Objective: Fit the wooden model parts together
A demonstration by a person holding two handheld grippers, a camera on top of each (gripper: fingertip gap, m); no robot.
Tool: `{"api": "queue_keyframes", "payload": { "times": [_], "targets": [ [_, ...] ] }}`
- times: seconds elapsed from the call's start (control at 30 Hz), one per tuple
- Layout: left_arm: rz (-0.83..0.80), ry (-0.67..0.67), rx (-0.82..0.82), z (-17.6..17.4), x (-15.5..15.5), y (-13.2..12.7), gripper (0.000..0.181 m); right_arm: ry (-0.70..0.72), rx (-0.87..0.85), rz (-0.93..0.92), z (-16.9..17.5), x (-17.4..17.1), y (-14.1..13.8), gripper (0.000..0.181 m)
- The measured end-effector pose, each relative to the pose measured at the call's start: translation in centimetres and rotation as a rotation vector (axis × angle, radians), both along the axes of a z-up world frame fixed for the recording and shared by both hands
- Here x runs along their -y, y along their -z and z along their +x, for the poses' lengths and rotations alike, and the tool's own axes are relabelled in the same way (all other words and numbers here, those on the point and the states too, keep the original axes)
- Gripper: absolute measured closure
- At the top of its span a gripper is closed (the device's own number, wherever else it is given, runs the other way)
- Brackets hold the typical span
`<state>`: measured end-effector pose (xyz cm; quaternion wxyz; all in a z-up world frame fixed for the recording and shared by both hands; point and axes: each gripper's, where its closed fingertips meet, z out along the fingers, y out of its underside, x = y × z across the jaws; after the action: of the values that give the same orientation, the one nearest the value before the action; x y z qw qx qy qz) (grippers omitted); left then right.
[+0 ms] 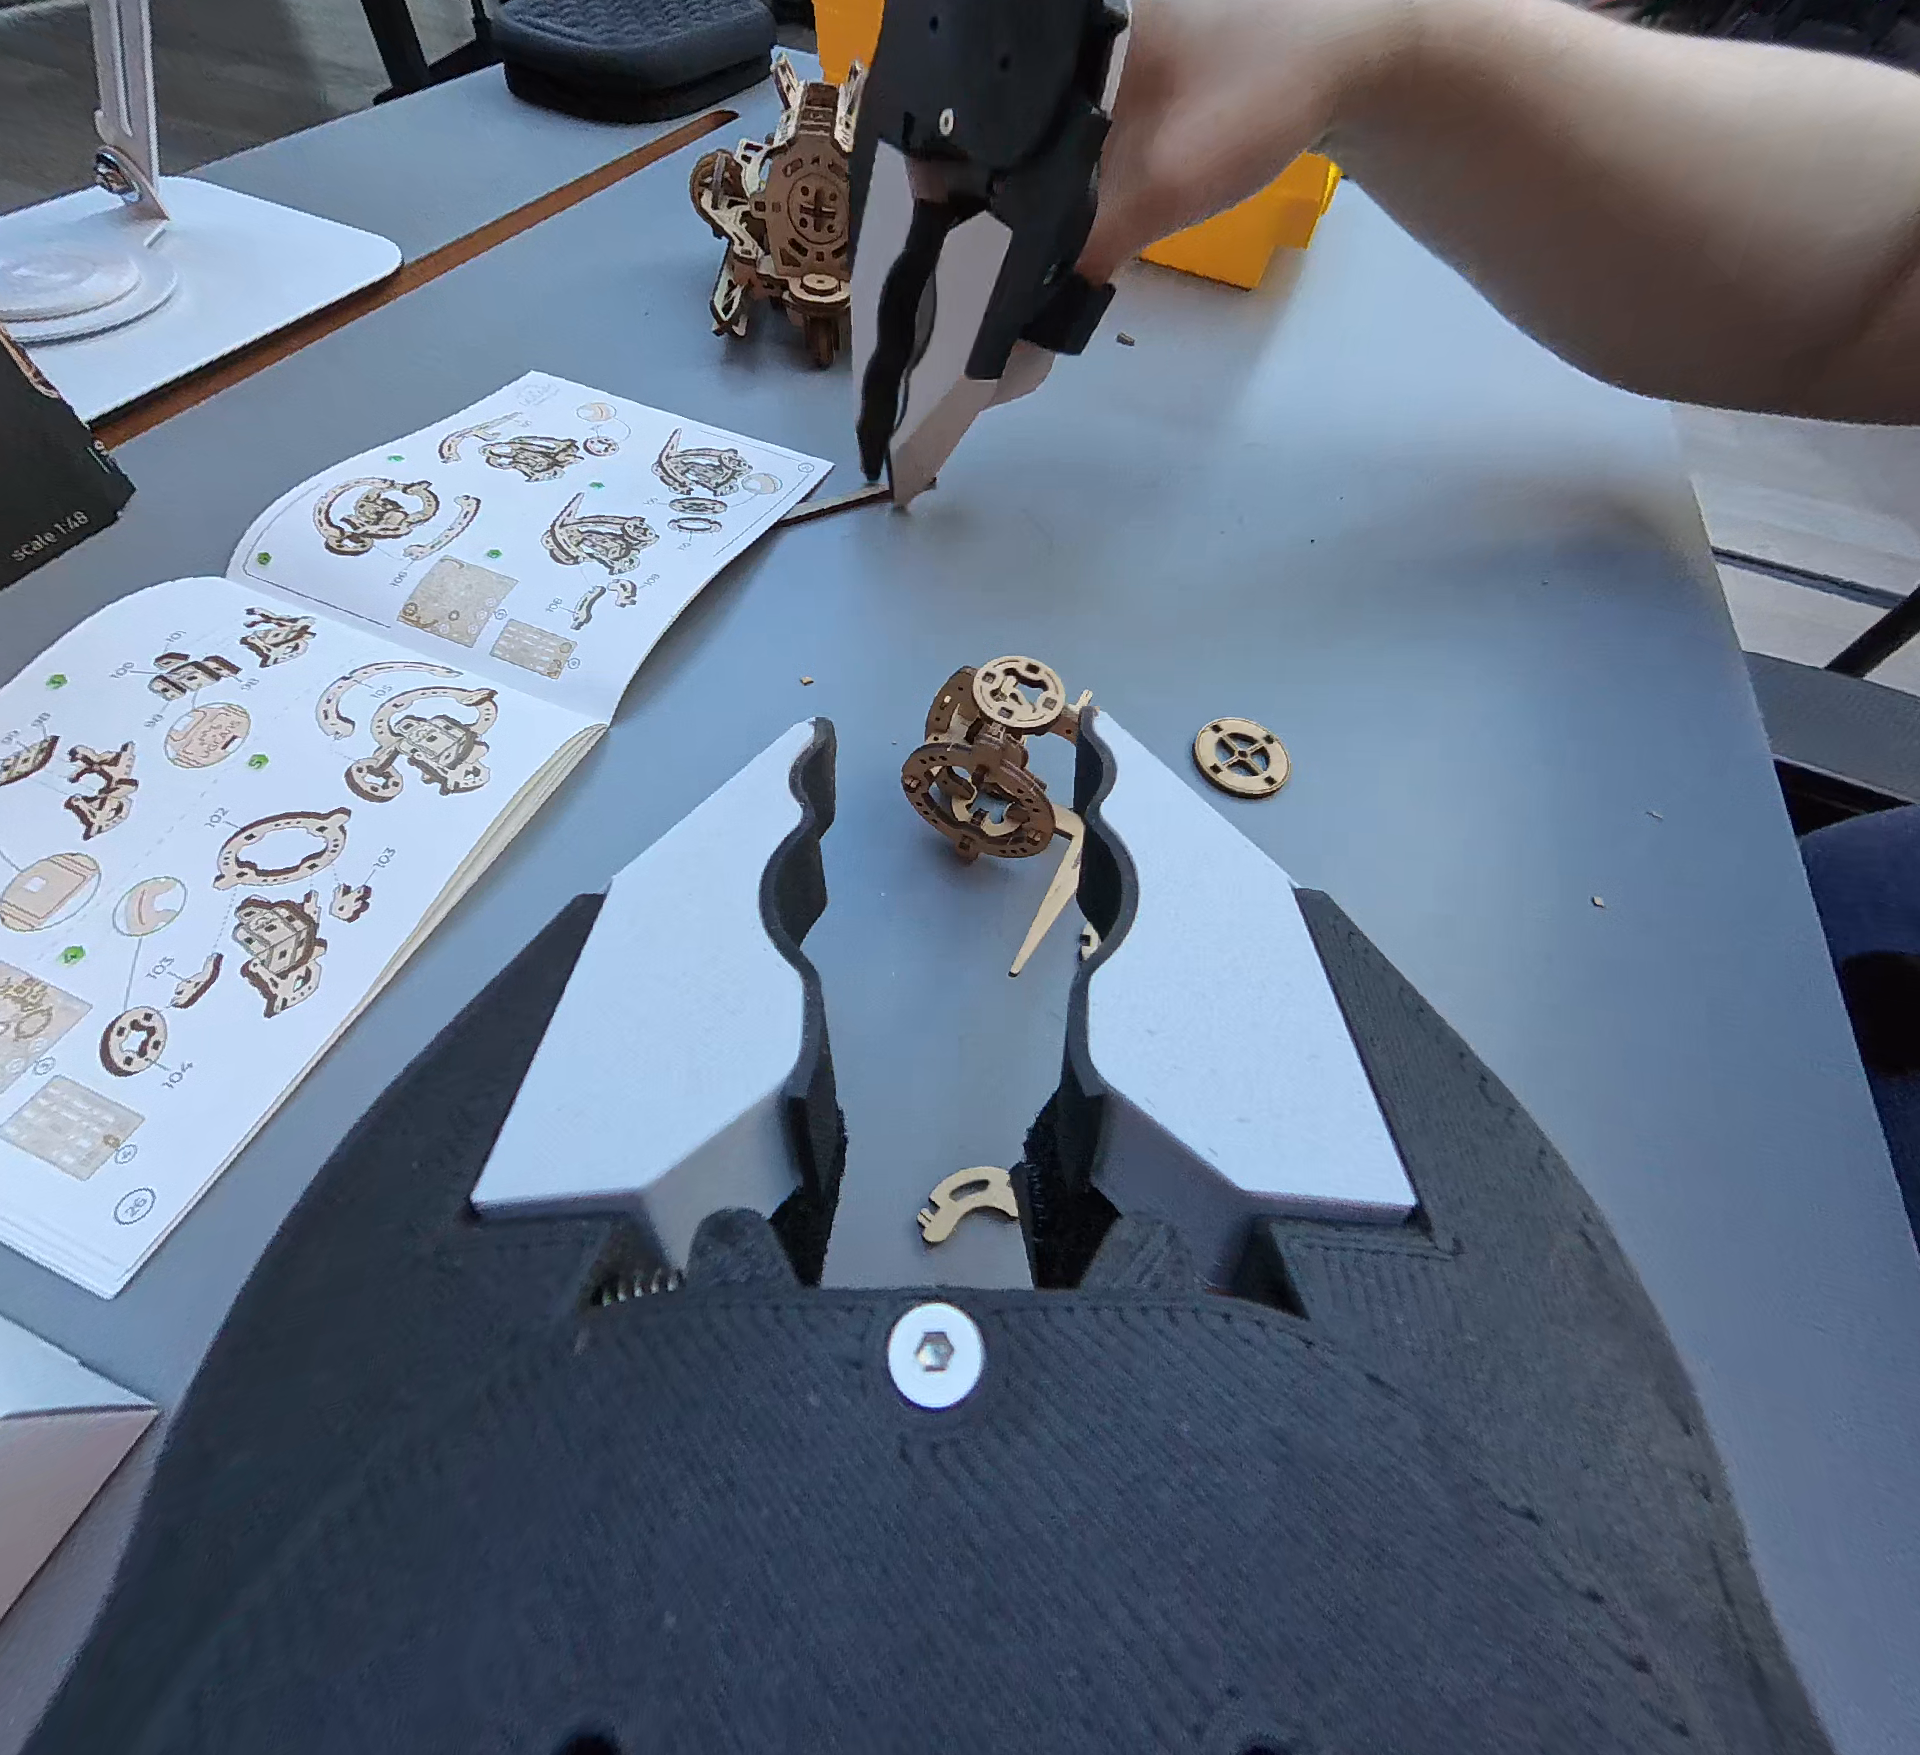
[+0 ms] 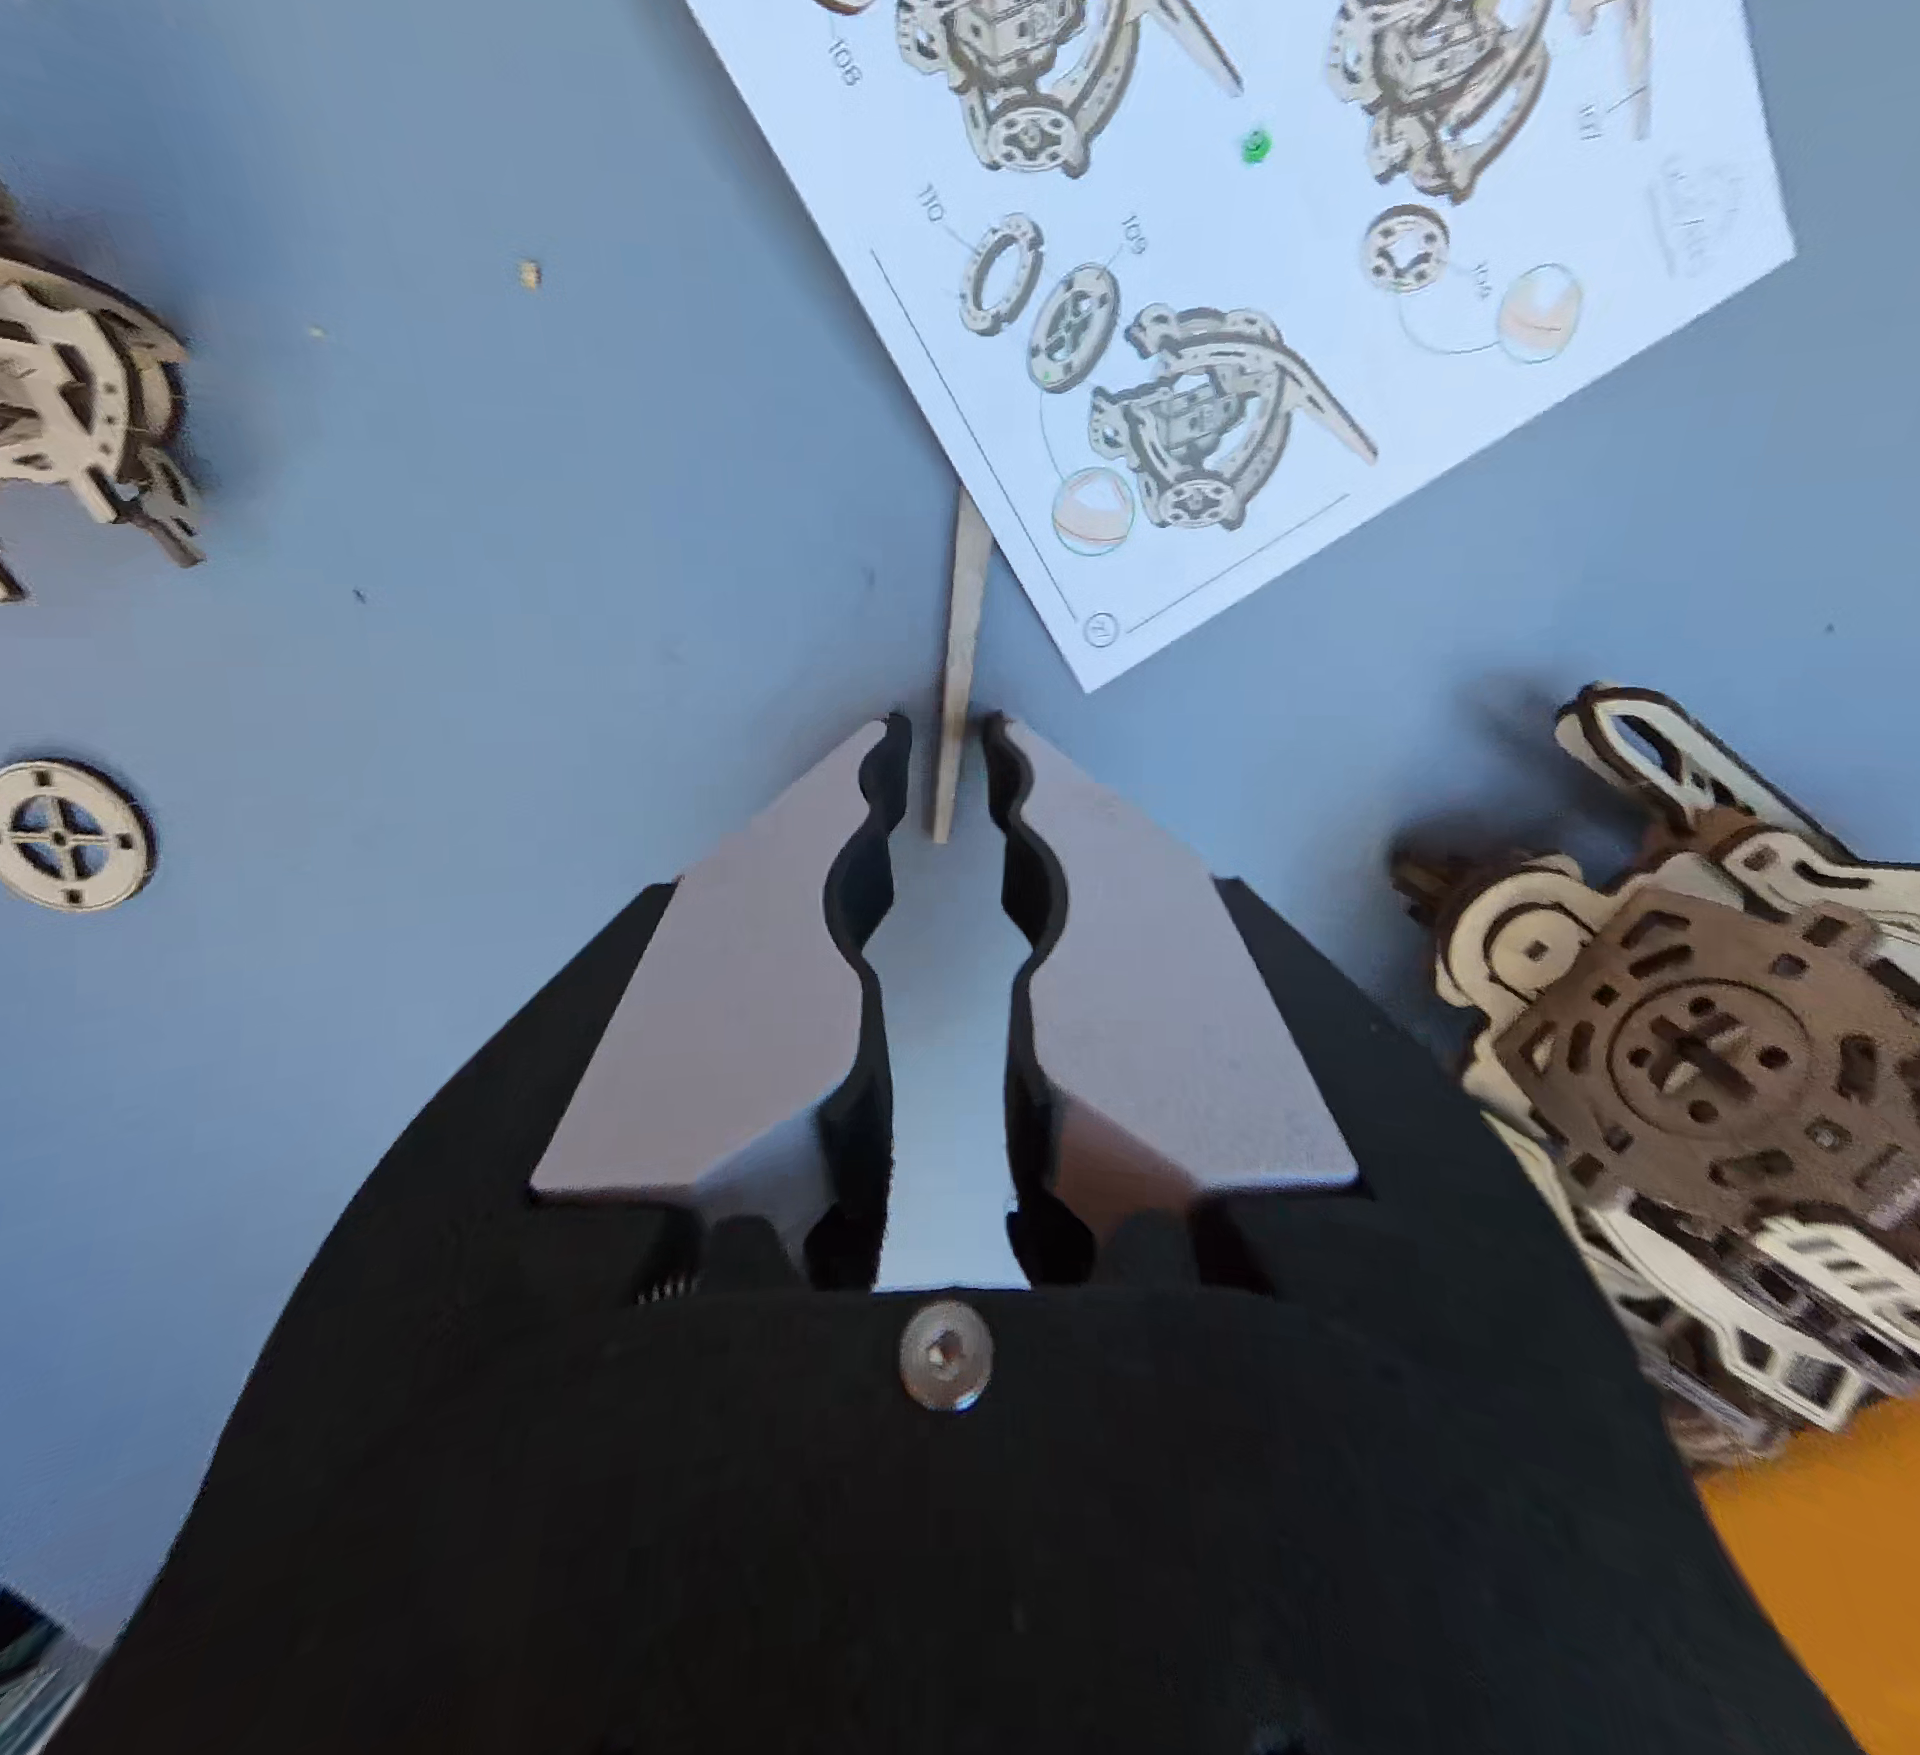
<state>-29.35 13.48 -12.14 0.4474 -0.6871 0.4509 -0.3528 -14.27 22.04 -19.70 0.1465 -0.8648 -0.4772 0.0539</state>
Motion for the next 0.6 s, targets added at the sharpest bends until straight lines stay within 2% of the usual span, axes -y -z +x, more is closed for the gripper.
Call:
{"api": "queue_keyframes", "payload": {
  "times": [0.03,0.13,0.23,0.3,0.4,0.5,0.6],
  "targets": [
    [0.002,-0.002,0.006,-0.1,0.0,-0.2,0.136,-0.005,-0.018,-0.023,-0.1,0.4,0.1,0.178],
    [0.005,-0.015,0.027,-0.4,-0.1,-0.9,0.137,-0.010,0.009,-0.045,1.1,1.8,0.1,0.179],
    [0.022,-0.023,0.060,-0.7,0.3,-2.3,0.137,-0.002,0.044,-0.111,3.1,5.5,-0.4,0.179],
    [0.043,-0.013,0.091,-0.5,1.3,-3.8,0.136,-0.045,0.051,-0.102,3.6,8.2,-2.2,0.179],
    [0.087,0.050,0.065,1.1,3.9,-5.4,0.135,-0.195,0.063,-0.021,2.3,11.8,-6.3,0.179],
    [0.135,0.135,-0.022,3.6,6.2,-5.3,0.137,-0.354,0.142,0.120,0.6,13.6,-10.0,0.179],
    [0.108,0.182,-0.062,5.1,7.0,-5.2,0.138,-0.514,0.147,0.215,-1.8,15.3,-12.2,0.179]
  ]
}}
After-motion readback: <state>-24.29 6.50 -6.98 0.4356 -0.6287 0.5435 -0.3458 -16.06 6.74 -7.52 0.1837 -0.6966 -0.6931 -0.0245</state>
